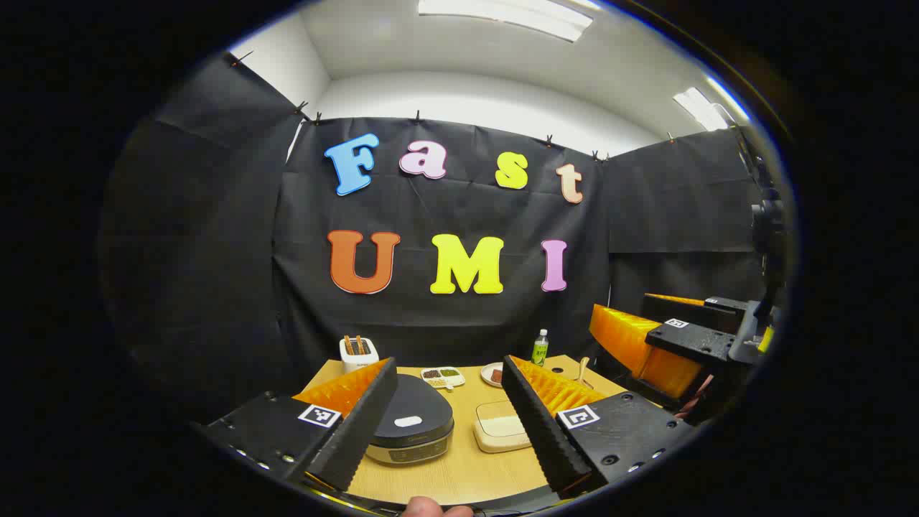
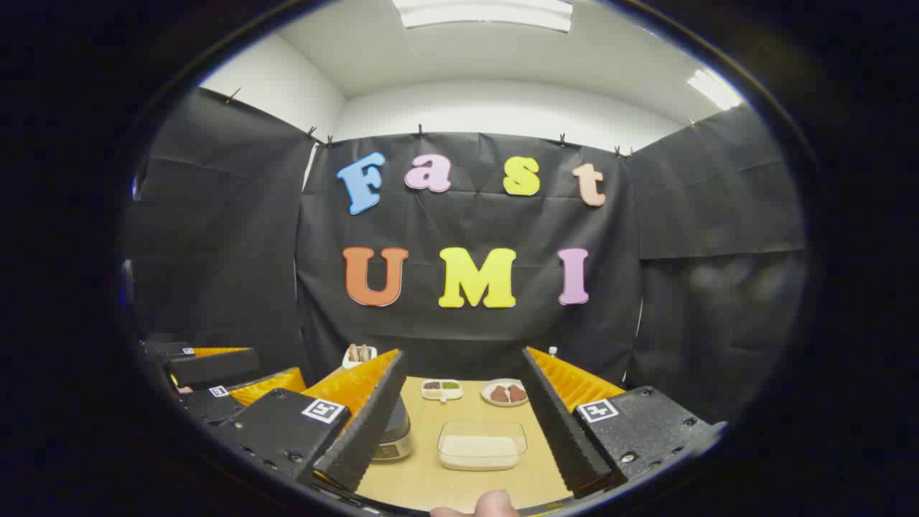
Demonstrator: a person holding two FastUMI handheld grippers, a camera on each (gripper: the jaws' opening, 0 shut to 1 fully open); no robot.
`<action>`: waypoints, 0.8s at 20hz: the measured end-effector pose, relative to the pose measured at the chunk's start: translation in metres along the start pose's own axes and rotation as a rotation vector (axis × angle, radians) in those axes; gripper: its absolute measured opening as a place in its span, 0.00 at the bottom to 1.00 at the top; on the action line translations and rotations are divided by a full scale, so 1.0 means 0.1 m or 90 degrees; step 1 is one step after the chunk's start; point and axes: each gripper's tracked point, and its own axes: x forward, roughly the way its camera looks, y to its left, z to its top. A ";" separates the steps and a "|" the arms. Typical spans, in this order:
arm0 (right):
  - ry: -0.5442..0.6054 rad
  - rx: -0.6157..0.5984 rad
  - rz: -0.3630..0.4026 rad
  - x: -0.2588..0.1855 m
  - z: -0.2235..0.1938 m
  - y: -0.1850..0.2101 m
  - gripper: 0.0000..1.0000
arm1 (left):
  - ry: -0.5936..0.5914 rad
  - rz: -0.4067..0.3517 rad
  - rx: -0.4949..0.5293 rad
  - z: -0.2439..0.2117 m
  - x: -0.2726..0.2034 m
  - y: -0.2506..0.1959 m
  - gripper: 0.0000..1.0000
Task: Close the left gripper, press the button to open the rice cooker; take a wooden spoon from the chopstick holder with the right hand, scoop a spoonful of rice and pour it into the rice cooker, then put the wooden spoon back into the chopstick holder.
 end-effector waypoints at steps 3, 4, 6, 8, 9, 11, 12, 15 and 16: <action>-0.005 0.007 -0.005 -0.02 0.01 -0.07 1.00 | -0.006 0.013 -0.008 0.03 0.00 0.07 0.94; -0.009 0.007 -0.009 -0.03 0.02 -0.10 1.00 | -0.007 0.016 -0.010 0.04 0.00 0.08 0.94; -0.012 0.009 -0.013 -0.03 0.02 -0.15 1.00 | -0.009 0.018 -0.014 0.05 0.02 0.07 0.94; -0.015 0.016 -0.020 -0.02 0.03 -0.20 1.00 | -0.003 0.022 -0.014 0.03 0.02 0.08 0.94; -0.014 0.018 -0.024 -0.01 0.01 -0.23 1.00 | -0.001 0.027 -0.017 0.03 0.03 0.09 0.94; -0.011 0.025 -0.032 0.03 -0.01 -0.31 1.00 | -0.001 0.030 -0.021 0.03 0.06 0.10 0.94; -0.011 0.027 -0.035 0.05 -0.01 -0.33 1.00 | -0.002 0.034 -0.019 0.04 0.06 0.10 0.94; -0.011 0.029 -0.041 0.08 -0.03 -0.40 1.00 | 0.000 0.040 -0.004 0.02 0.10 0.13 0.94; -0.013 0.027 -0.041 0.09 -0.02 -0.41 1.00 | -0.001 0.041 -0.002 0.01 0.11 0.12 0.94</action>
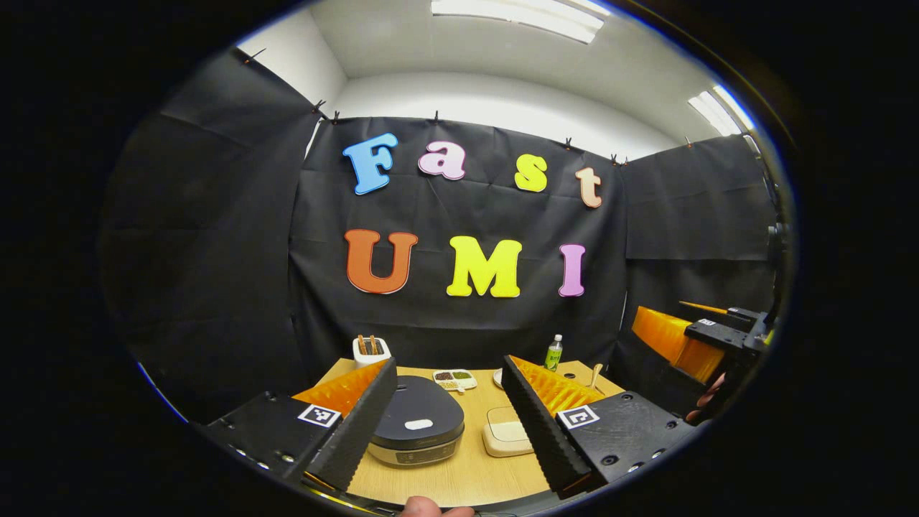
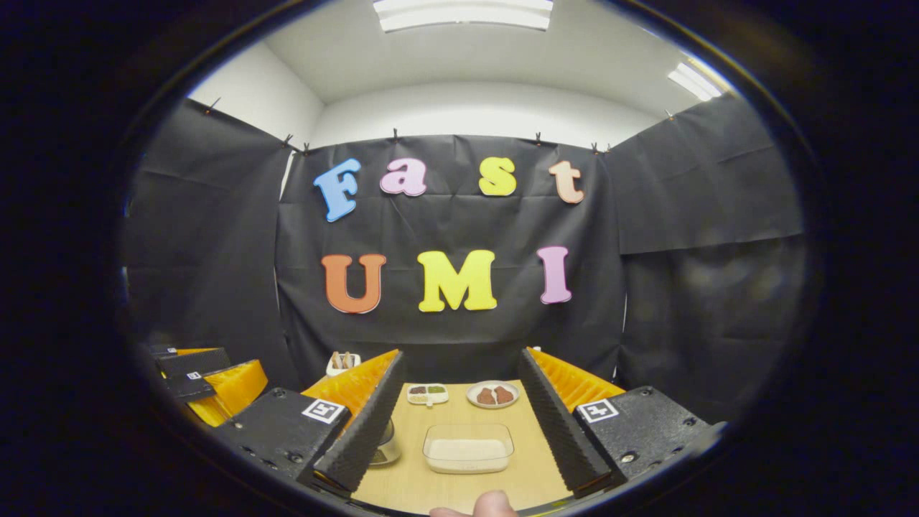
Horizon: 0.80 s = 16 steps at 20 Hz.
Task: Close the left gripper, press the button to open the rice cooker; take a wooden spoon from the chopstick holder with the right hand, scoop a spoonful of rice and pour it into the rice cooker, then put the wooden spoon back into the chopstick holder.
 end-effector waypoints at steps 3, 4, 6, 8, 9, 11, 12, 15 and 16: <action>0.003 -0.007 0.000 0.04 -0.05 -0.01 1.00 | -0.001 0.004 -0.007 0.03 0.03 0.00 0.94; 0.001 -0.008 0.001 0.05 -0.05 -0.02 1.00 | -0.001 0.005 -0.009 0.04 0.05 0.00 0.94; -0.003 -0.004 -0.002 0.07 -0.03 -0.04 1.00 | 0.004 0.008 -0.007 0.03 0.07 0.01 0.94; -0.003 0.002 -0.003 0.10 -0.04 -0.05 1.00 | 0.008 0.016 -0.008 0.02 0.06 0.05 0.94; -0.003 0.006 -0.003 0.11 -0.04 -0.05 1.00 | 0.011 0.023 -0.009 0.02 0.06 0.08 0.94; -0.001 0.009 -0.002 0.12 -0.05 -0.05 1.00 | 0.016 0.029 -0.011 -0.01 0.07 0.10 0.94; -0.001 0.011 0.002 0.12 -0.06 -0.04 1.00 | 0.019 0.030 -0.012 -0.01 0.06 0.10 0.94; 0.004 0.013 0.006 0.15 -0.12 -0.03 1.00 | 0.029 0.042 -0.012 -0.05 0.02 0.15 0.94; 0.005 0.012 0.007 0.15 -0.13 -0.03 1.00 | 0.035 0.048 -0.012 -0.07 0.03 0.17 0.94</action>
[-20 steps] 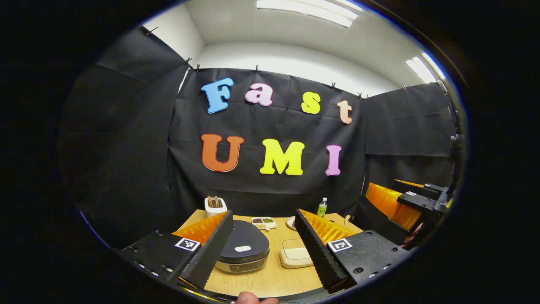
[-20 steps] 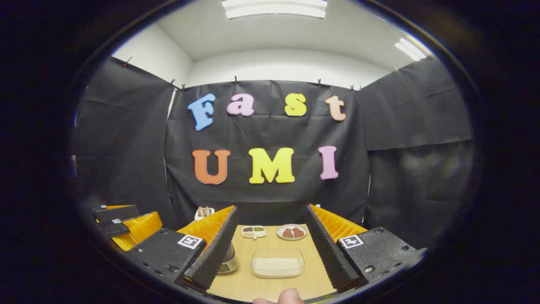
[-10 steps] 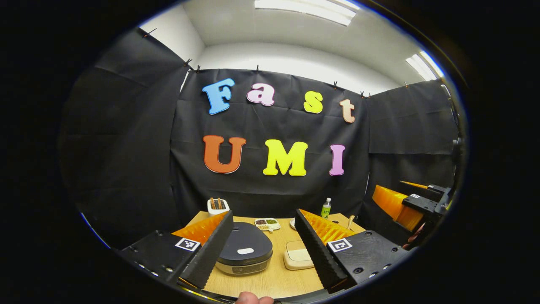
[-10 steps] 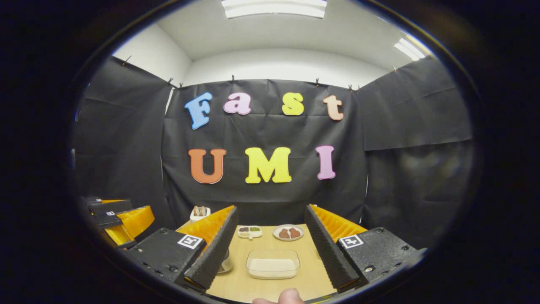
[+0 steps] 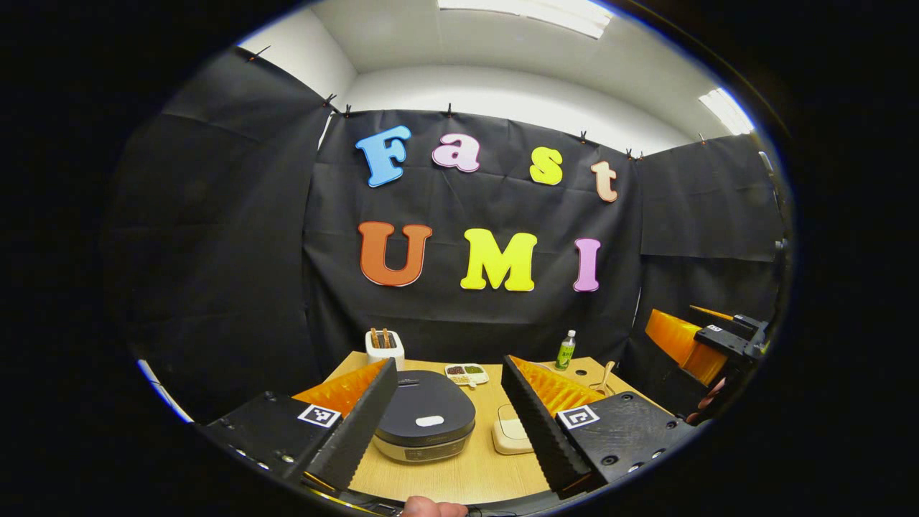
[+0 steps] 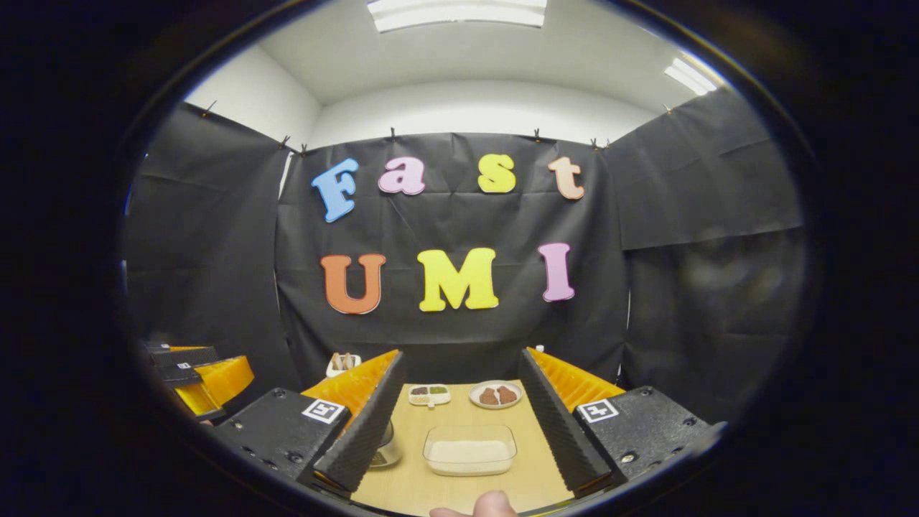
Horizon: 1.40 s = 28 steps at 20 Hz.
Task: Close the left gripper, press the button to open the rice cooker; take a wooden spoon from the chopstick holder with the right hand, scoop a spoonful of rice and pour it into the rice cooker, then put the wooden spoon back into the chopstick holder.
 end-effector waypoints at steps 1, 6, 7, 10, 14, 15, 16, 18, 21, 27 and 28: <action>0.002 -0.001 0.000 0.01 -0.03 -0.01 1.00 | 0.008 0.007 0.000 -0.03 0.02 0.03 0.94; 0.029 -0.001 0.011 0.18 -0.17 -0.07 1.00 | 0.053 0.028 -0.005 -0.15 0.07 0.02 0.94; 0.032 -0.002 0.012 0.24 -0.19 -0.09 1.00 | 0.067 0.034 -0.005 -0.20 0.12 0.04 0.94; 0.041 0.007 0.017 0.44 -0.25 -0.16 1.00 | 0.125 0.052 -0.015 -0.44 0.23 0.06 0.95; 0.048 0.004 0.035 0.75 -0.34 -0.20 1.00 | 0.206 0.062 -0.036 -0.75 0.49 0.09 0.95; 0.050 0.001 0.042 0.84 -0.38 -0.22 1.00 | 0.225 0.072 -0.040 -0.83 0.58 0.12 0.95; 0.052 0.001 0.046 0.94 -0.41 -0.26 1.00 | 0.242 0.080 -0.045 -0.89 0.67 0.12 0.95; 0.057 0.006 0.047 1.16 -0.47 -0.41 1.00 | 0.273 0.087 -0.059 -0.94 0.88 0.09 0.95; 0.065 0.014 0.025 1.48 -0.59 -0.75 1.00 | 0.318 0.105 -0.065 -1.09 1.19 0.10 0.95; 0.099 0.005 0.016 1.96 -0.94 -1.17 1.00 | 0.446 0.148 -0.096 -1.57 1.50 0.16 0.57; 0.110 0.011 0.018 1.99 -0.98 -1.17 1.00 | 0.470 0.154 -0.110 -1.63 1.50 0.19 0.49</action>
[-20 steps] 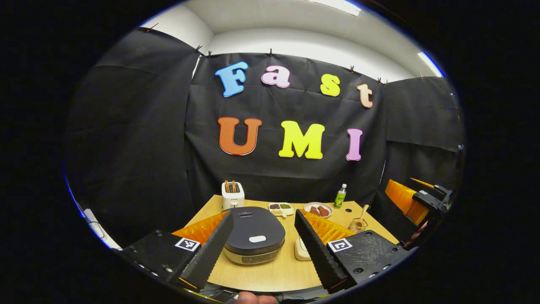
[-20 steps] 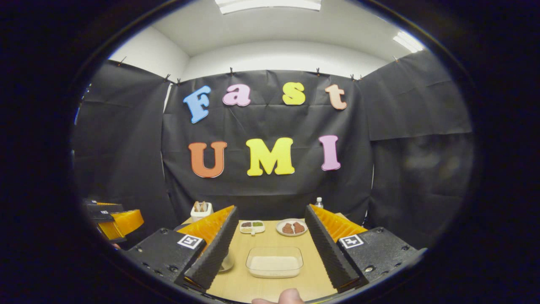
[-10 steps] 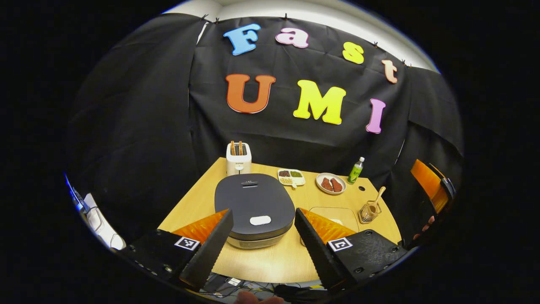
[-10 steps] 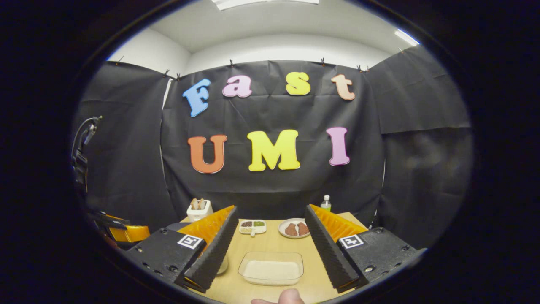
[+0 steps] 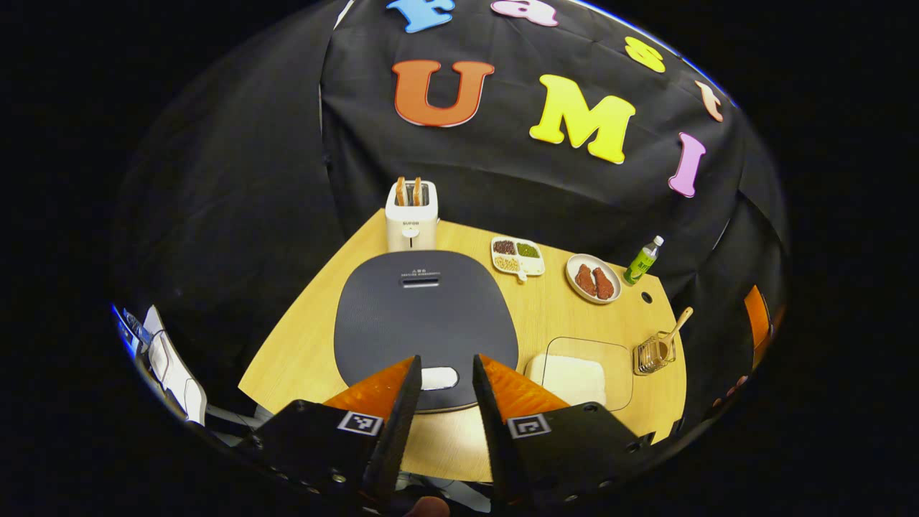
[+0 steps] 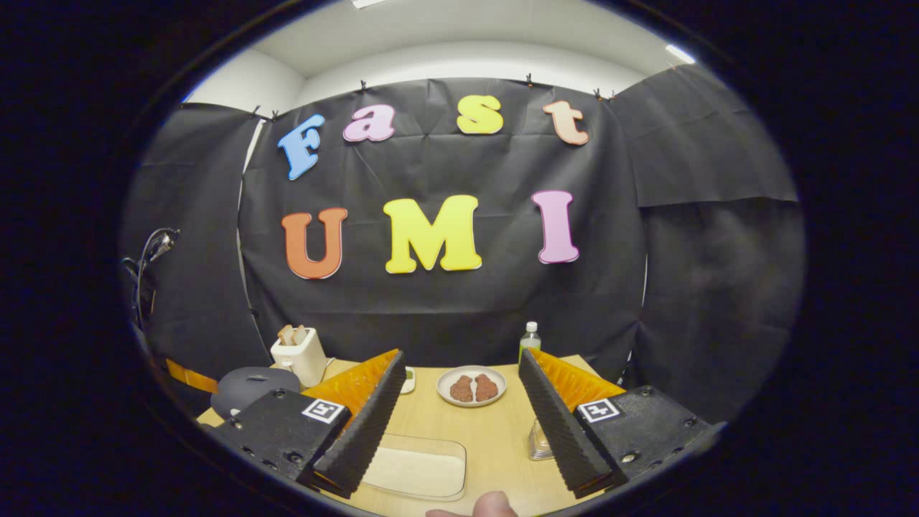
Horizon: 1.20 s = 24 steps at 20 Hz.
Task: Close the left gripper, press the button to open the rice cooker; take a wooden spoon from the chopstick holder with the right hand, scoop a spoonful of rice and pour it into the rice cooker, then put the wooden spoon back into the chopstick holder.
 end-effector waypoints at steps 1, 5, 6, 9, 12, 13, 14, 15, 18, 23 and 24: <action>0.004 0.006 0.000 0.03 -0.01 -0.01 1.00 | 0.021 -0.005 -0.016 -0.04 0.03 0.00 0.38; 0.011 0.011 0.012 0.10 -0.10 -0.01 1.00 | 0.102 -0.032 -0.083 -0.16 0.16 0.04 0.02; 0.014 0.011 0.006 0.12 -0.12 -0.07 1.00 | 0.110 -0.033 -0.088 -0.16 0.20 0.06 0.01; 0.016 0.035 -0.009 0.15 -0.14 -0.20 1.00 | 0.127 -0.041 -0.081 -0.17 0.30 0.07 0.01; 0.020 0.044 -0.024 0.18 -0.19 -0.31 1.00 | 0.154 -0.042 -0.061 -0.23 0.39 0.04 0.00; 0.023 0.047 -0.030 0.17 -0.21 -0.35 1.00 | 0.163 -0.039 -0.057 -0.26 0.42 0.04 0.00; 0.024 0.048 -0.037 0.17 -0.22 -0.40 1.00 | 0.173 -0.037 -0.057 -0.29 0.45 0.04 0.00; 0.023 0.049 -0.045 0.17 -0.22 -0.45 1.00 | 0.181 -0.037 -0.059 -0.32 0.48 0.04 0.00; 0.025 0.056 -0.062 0.16 -0.25 -0.58 1.00 | 0.179 -0.039 -0.057 -0.31 0.54 0.04 0.00; 0.038 0.068 -0.074 0.17 -0.35 -0.63 1.00 | 0.187 -0.053 -0.060 -0.37 0.53 0.09 0.00; 0.038 0.069 -0.075 0.17 -0.35 -0.63 1.00 | 0.195 -0.049 -0.058 -0.41 0.58 0.09 0.00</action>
